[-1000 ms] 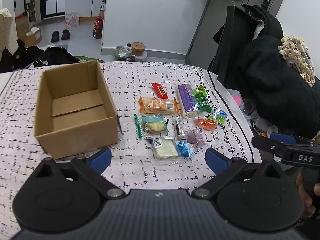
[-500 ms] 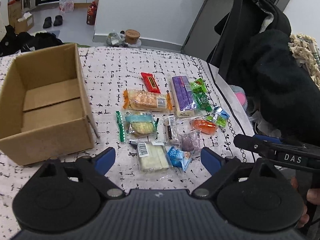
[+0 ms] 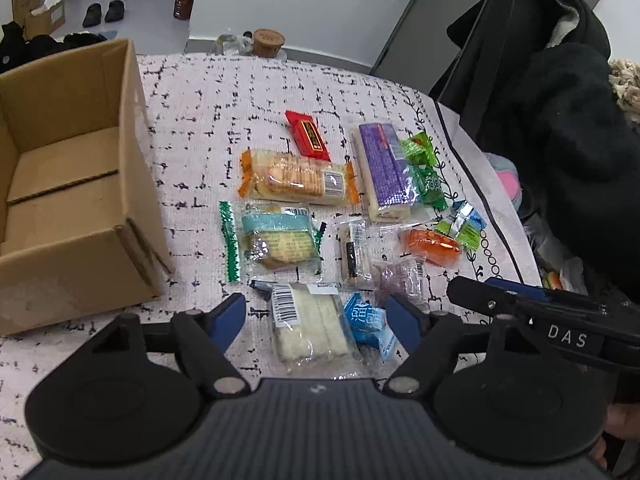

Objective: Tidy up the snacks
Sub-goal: 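Grasp the white bread pack with the left tool while the right grasps the pink pack, then lower the bread pack into the box with the left tool while the right drops the pink pack in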

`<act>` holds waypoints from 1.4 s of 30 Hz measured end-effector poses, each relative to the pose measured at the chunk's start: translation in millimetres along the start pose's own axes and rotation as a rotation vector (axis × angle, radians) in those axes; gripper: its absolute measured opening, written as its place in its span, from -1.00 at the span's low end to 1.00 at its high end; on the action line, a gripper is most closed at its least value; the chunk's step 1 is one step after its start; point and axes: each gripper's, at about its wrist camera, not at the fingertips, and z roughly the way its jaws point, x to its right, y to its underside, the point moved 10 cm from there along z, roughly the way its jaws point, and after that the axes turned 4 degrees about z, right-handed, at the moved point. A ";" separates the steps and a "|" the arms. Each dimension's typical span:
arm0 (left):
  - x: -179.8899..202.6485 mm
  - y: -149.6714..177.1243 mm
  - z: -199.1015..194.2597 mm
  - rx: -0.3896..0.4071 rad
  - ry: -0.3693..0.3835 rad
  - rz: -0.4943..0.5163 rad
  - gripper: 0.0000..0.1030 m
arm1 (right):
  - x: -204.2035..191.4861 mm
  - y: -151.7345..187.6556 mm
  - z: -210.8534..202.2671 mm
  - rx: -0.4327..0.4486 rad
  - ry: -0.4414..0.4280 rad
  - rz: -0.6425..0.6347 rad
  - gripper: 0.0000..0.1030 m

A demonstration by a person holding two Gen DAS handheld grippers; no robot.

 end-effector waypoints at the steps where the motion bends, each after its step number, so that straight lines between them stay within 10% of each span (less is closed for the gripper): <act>1: 0.3 -0.5 4.0 -0.004 -0.001 0.007 0.48 | 1.2 0.6 1.8 -0.001 -0.001 0.010 -0.04; 18: -6.4 17.8 47.5 -0.079 -0.035 0.022 0.31 | -0.2 9.9 36.2 -0.043 -0.030 0.004 -0.14; 24: -7.3 17.8 43.8 -0.085 -0.030 0.012 -0.09 | -7.8 9.3 43.9 -0.038 -0.003 -0.030 -0.14; 42: -10.7 -5.2 0.8 0.035 -0.007 0.014 -0.12 | -29.8 8.5 46.7 -0.016 0.041 -0.073 -0.44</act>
